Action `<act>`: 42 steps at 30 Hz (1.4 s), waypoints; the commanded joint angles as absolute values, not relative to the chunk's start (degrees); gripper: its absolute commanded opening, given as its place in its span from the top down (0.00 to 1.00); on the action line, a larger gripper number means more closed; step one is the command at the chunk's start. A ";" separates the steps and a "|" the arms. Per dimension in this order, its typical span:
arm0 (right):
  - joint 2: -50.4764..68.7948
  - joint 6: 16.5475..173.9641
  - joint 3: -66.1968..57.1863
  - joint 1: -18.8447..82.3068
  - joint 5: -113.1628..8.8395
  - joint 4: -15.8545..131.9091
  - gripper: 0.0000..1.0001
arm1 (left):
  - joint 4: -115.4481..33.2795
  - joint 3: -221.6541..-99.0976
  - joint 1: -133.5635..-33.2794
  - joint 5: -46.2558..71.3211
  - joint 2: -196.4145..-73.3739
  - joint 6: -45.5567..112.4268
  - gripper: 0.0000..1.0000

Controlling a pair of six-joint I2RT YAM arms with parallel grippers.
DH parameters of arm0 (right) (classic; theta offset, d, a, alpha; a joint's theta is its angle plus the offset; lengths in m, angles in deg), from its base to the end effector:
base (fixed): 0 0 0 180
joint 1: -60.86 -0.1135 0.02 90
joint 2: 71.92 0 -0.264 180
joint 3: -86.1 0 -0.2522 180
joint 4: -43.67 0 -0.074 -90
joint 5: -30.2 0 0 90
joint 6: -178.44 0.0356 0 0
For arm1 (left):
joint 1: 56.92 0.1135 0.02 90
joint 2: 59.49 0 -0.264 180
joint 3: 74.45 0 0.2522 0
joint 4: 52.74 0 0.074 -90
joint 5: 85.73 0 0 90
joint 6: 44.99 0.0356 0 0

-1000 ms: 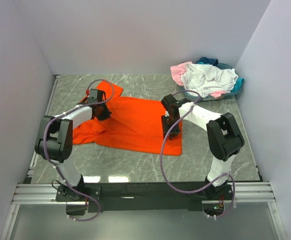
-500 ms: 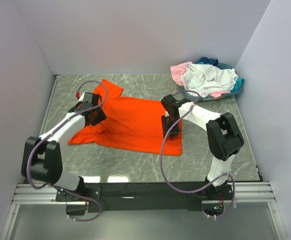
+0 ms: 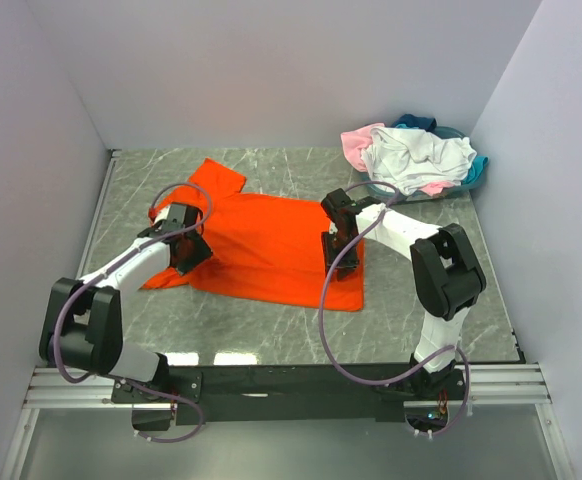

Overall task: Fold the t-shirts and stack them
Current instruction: Fold the tshirt

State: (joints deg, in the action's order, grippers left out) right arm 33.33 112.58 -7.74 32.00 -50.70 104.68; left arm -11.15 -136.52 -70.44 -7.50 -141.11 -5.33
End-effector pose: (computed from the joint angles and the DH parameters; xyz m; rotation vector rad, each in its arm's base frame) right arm 0.3008 0.1722 0.1782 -0.1461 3.0363 0.3340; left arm 0.2659 -0.0565 0.1950 -0.8884 2.4504 -0.1267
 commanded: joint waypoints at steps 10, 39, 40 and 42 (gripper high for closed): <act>32.41 112.52 -7.54 31.77 -50.05 104.45 0.59 | -17.09 -135.76 -70.37 -6.80 -144.48 -7.02 0.53; 33.19 112.35 -7.19 31.77 -50.31 104.89 0.59 | -24.30 -142.60 -70.37 -7.25 -152.30 6.24 1.00; 33.20 112.35 -7.02 31.77 -50.22 104.98 0.59 | -24.48 -143.05 -70.37 -6.46 -153.34 6.78 1.00; 33.37 112.26 -6.75 31.77 -50.31 105.24 0.59 | -25.09 -144.27 -70.37 -5.31 -154.40 8.18 1.00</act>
